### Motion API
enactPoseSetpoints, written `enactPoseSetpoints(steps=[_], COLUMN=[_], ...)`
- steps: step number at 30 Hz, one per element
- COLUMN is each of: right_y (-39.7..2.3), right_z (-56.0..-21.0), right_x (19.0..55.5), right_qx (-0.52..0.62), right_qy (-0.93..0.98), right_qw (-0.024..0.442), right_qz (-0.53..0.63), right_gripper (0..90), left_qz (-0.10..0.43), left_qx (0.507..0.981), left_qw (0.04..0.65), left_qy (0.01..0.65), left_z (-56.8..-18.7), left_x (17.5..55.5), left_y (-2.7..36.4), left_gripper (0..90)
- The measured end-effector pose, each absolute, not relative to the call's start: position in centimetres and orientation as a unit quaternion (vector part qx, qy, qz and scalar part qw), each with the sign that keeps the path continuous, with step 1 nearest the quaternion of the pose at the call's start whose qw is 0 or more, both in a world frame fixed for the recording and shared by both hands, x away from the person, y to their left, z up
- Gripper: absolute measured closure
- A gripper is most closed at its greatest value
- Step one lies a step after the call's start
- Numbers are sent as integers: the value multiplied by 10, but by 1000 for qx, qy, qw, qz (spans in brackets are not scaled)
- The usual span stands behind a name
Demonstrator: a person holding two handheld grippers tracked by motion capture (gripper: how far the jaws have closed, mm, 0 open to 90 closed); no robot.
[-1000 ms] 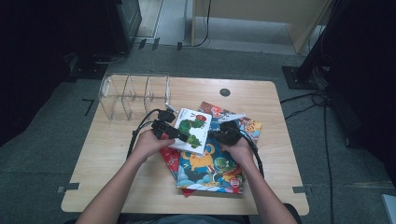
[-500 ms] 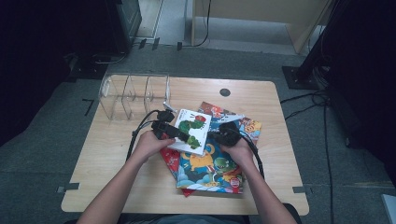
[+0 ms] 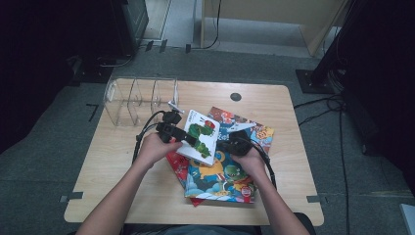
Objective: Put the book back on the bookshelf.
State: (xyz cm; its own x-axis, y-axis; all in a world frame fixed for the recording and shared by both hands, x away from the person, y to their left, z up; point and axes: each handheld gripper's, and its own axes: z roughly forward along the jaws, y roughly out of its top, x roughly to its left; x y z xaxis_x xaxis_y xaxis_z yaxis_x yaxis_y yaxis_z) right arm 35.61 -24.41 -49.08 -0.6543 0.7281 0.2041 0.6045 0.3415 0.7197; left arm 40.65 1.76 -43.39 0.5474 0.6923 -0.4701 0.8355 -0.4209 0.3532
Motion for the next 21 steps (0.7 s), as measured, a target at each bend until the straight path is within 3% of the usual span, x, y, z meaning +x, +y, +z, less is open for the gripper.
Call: enactPoseSetpoints(steps=[14,15,21], right_y=[-241,-242,-242], right_z=[-492,-492,-491], right_x=[351,351,349], right_qx=[394,384,375], right_qy=[818,821,827], right_qw=[84,82,85], right_qz=[410,414,411], right_gripper=[849,783,726], left_qz=[-164,-165,-163], left_qx=[852,853,856], left_qw=[254,250,249], left_qy=[427,428,423], left_z=[-406,-404,-397], left_x=[418,420,420], left_y=[-15,-14,-7], left_gripper=[674,700,751])
